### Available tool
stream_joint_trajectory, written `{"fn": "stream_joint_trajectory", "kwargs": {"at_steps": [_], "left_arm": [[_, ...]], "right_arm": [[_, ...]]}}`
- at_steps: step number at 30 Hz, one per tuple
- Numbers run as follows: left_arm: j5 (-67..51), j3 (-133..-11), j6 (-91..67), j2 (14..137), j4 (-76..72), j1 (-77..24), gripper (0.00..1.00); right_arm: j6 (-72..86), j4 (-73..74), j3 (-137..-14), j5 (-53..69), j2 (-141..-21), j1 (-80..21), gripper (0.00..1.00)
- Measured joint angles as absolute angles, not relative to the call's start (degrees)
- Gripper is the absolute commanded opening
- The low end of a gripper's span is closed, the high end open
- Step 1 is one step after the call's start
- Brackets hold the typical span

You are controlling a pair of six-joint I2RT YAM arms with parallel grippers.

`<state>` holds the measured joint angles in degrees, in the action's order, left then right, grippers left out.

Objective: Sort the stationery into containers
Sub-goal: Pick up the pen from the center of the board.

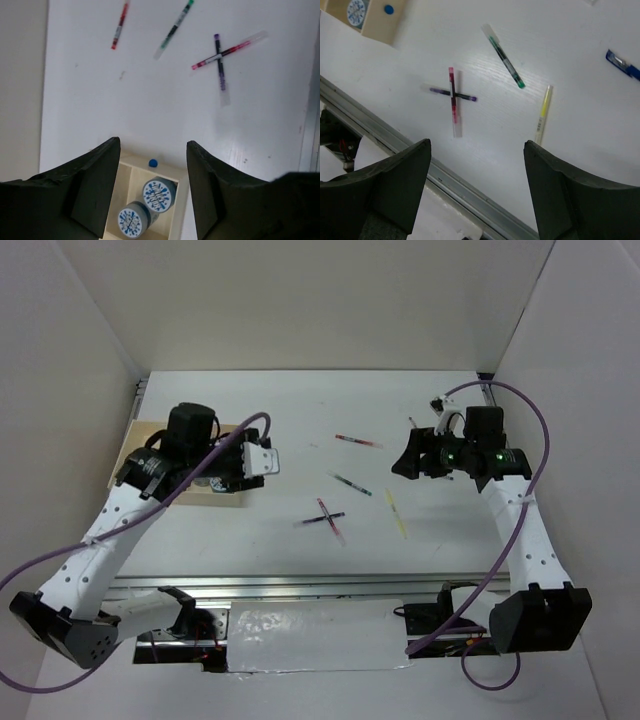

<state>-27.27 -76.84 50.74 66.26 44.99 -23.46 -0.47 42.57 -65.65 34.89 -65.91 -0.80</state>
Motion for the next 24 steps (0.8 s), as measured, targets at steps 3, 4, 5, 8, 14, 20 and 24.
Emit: {"fn": "stream_joint_trajectory", "kwargs": {"at_steps": [3, 4, 5, 8, 14, 20, 24], "left_arm": [[-26.2, -74.5, 51.5, 67.5, 44.9, -28.2, 0.64], [-25.3, -74.2, 52.4, 68.6, 44.9, -30.0, 0.62], [-24.4, -74.1, 53.0, 70.5, 44.8, -32.1, 0.58], [-21.1, -74.1, 55.8, 75.4, 44.4, -38.1, 0.53], [-16.7, -74.7, 63.1, 86.0, 44.4, -47.9, 0.55], [-14.8, -74.7, 71.0, 92.1, 44.4, -49.7, 0.53], [-14.7, -74.8, 74.8, 94.4, 43.9, -49.7, 0.50]], "right_arm": [[-1.7, 45.1, -64.4, 33.6, -65.7, 1.1, 0.81], [-2.2, 46.0, -64.2, 33.1, -65.7, 1.8, 0.81], [-2.5, 46.5, -64.2, 32.8, -65.7, 2.2, 0.82], [-3.1, 47.7, -64.1, 32.0, -65.6, 3.4, 0.82], [-4.9, 49.9, -62.8, 30.6, -65.5, 6.3, 0.82], [-5.9, 52.1, -61.8, 30.5, -65.8, 9.4, 0.81], [-5.8, 52.1, -61.8, 31.1, -66.8, 9.7, 0.81]]}}
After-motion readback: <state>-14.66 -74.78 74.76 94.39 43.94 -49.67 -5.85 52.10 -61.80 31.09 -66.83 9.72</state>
